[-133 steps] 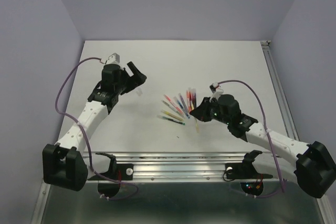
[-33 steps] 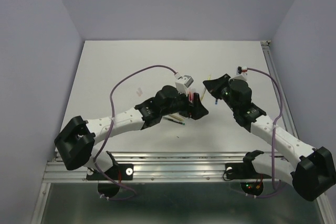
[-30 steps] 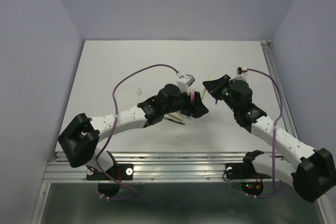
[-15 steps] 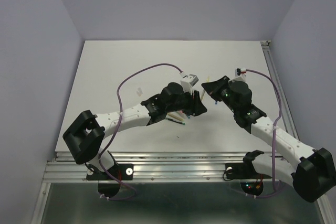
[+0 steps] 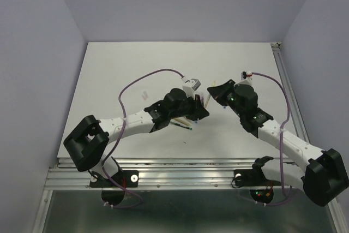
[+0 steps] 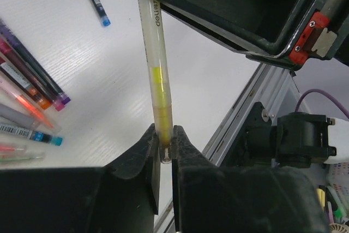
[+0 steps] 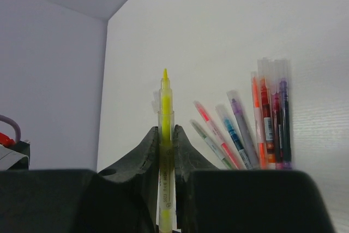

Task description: Open the pen caps

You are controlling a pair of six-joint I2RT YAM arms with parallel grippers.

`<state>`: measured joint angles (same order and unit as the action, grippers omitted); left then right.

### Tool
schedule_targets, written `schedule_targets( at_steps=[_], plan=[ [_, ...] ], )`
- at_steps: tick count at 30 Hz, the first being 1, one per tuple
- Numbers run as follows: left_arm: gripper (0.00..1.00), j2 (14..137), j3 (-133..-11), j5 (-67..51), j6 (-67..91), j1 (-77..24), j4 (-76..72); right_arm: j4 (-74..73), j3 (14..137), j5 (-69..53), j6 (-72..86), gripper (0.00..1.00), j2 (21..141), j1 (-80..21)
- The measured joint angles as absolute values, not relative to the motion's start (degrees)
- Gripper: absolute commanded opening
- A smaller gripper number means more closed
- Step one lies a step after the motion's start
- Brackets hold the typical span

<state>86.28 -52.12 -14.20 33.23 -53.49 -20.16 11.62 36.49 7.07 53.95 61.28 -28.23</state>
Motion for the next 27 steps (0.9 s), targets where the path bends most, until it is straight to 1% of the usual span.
schedule_targets(
  at_steps=[4,5,9,11,16,20,27],
  plan=[
    [0.0,83.5,-45.5,-13.0,35.1,-53.3,-24.8,11.5,37.1,7.3,53.2,0.01,64.8,-30.3],
    [0.0,82.5,-43.9,-14.0,35.5,-53.3,-24.9,12.2,37.8,9.3,52.3,0.01,66.5,-30.8],
    [0.0,74.9,-34.1,-18.0,38.0,-58.5,-26.0,14.4,45.6,17.4,47.4,0.01,76.8,-24.1],
    [0.0,70.9,-30.7,-19.1,39.8,-61.8,-26.6,14.6,48.5,19.2,45.3,0.01,80.2,-21.2],
    [0.0,64.1,-27.4,-15.7,43.2,-62.1,-24.9,15.0,53.1,20.6,40.9,0.01,82.1,-19.1],
    [0.0,63.0,-28.4,-12.3,43.4,-57.1,-19.6,13.8,54.0,18.8,37.8,0.01,82.0,-19.2],
    [0.0,64.8,-35.9,-5.7,40.7,-40.2,-6.7,7.2,53.4,17.8,33.5,0.01,82.7,-19.2]
  ],
)
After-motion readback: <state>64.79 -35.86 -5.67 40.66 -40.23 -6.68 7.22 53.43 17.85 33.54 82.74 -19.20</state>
